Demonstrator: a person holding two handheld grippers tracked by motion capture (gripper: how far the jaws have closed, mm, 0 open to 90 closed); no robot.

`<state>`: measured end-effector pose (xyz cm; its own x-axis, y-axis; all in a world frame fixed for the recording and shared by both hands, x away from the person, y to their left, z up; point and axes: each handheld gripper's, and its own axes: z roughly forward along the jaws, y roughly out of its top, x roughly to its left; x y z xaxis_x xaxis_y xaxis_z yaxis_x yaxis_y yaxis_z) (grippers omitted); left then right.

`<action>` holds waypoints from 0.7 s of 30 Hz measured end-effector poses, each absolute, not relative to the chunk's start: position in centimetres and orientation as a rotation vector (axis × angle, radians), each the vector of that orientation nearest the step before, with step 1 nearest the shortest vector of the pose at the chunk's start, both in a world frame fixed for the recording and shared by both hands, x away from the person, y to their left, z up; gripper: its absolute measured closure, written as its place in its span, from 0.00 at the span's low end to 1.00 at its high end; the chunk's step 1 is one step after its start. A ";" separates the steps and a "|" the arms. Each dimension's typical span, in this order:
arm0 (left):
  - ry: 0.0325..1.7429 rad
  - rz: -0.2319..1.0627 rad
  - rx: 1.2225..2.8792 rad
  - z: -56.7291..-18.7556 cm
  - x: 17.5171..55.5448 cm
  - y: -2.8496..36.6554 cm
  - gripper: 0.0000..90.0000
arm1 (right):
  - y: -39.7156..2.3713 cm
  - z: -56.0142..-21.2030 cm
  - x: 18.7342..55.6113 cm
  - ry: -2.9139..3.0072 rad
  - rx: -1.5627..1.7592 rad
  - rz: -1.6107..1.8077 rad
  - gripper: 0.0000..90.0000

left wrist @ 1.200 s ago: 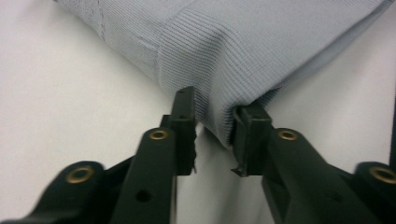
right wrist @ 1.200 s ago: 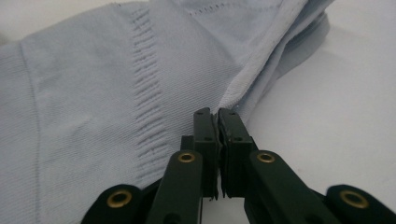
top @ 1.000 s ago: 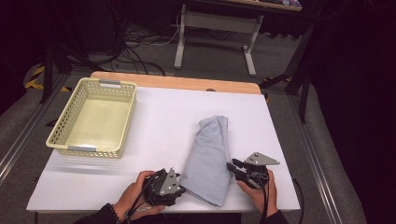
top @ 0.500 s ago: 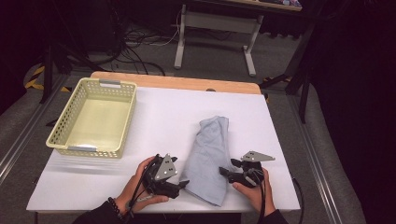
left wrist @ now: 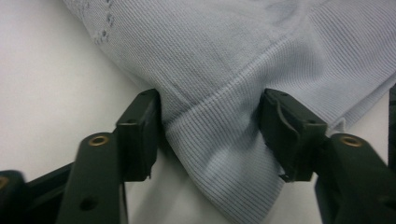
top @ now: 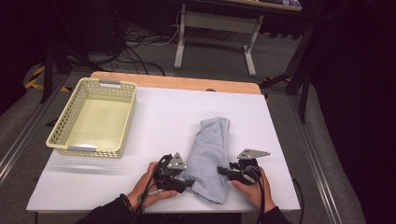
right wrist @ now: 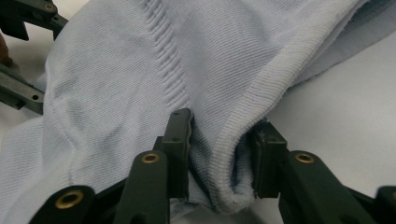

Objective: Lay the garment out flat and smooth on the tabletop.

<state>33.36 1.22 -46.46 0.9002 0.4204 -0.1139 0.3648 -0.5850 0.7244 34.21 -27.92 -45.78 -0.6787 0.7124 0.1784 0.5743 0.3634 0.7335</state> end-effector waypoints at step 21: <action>0.621 0.273 2.253 -45.0 34.3 5.6 0.82 | -21.7 -44.8 40.0 2.401 0.876 1.158 0.75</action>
<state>34.28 5.59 -45.05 0.8585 0.5129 0.0020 0.3486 -0.5863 0.7313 39.96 -21.74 -44.81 -0.7545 0.6555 -0.0314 0.3835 0.4793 0.7894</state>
